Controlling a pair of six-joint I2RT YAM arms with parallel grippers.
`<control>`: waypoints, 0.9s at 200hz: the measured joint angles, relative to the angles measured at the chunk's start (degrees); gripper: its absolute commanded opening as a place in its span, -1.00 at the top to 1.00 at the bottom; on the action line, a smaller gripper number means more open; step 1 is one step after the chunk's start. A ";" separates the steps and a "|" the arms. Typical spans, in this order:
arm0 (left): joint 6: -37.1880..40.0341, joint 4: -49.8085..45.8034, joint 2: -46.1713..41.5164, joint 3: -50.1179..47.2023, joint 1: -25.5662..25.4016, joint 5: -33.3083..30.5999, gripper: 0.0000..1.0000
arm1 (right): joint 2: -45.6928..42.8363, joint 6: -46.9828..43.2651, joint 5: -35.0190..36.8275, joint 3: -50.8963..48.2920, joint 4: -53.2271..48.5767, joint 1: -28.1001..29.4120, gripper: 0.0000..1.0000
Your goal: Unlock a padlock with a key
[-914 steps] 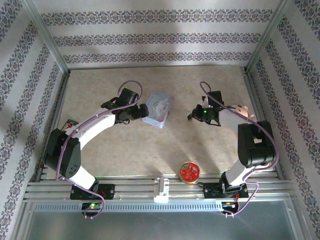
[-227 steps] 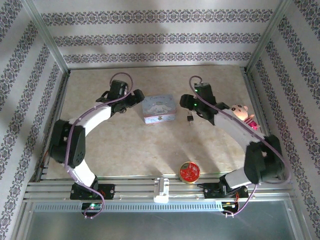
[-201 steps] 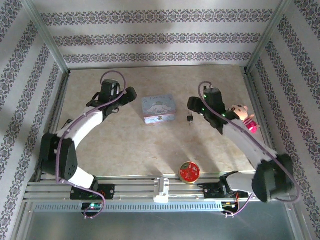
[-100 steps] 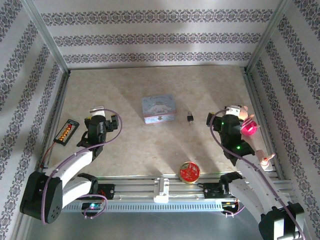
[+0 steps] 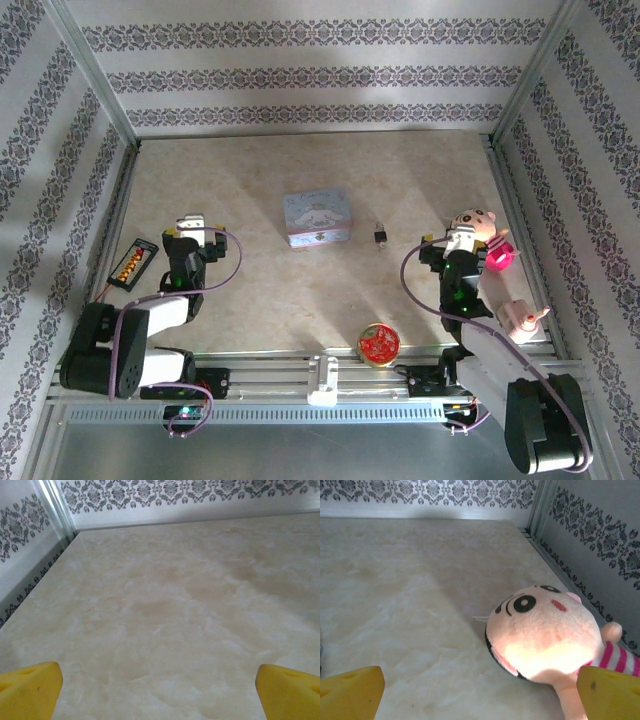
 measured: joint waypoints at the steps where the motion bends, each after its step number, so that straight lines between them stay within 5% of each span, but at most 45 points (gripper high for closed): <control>1: -0.04 0.20 0.15 -0.04 0.09 0.09 -0.98 | 0.28 -0.02 -0.22 0.00 0.39 -0.13 -0.96; 78: -0.61 9.07 14.73 2.19 3.15 10.16 -0.98 | 19.52 0.02 -10.95 0.61 18.23 -2.58 -0.96; 138: -0.72 6.36 15.41 7.08 5.92 18.27 -0.98 | 34.27 0.00 -14.73 3.37 31.32 -3.32 -0.97; 180: -0.72 6.23 15.41 7.08 5.92 19.30 -0.98 | 35.82 0.52 -18.86 8.92 27.41 -5.95 -0.96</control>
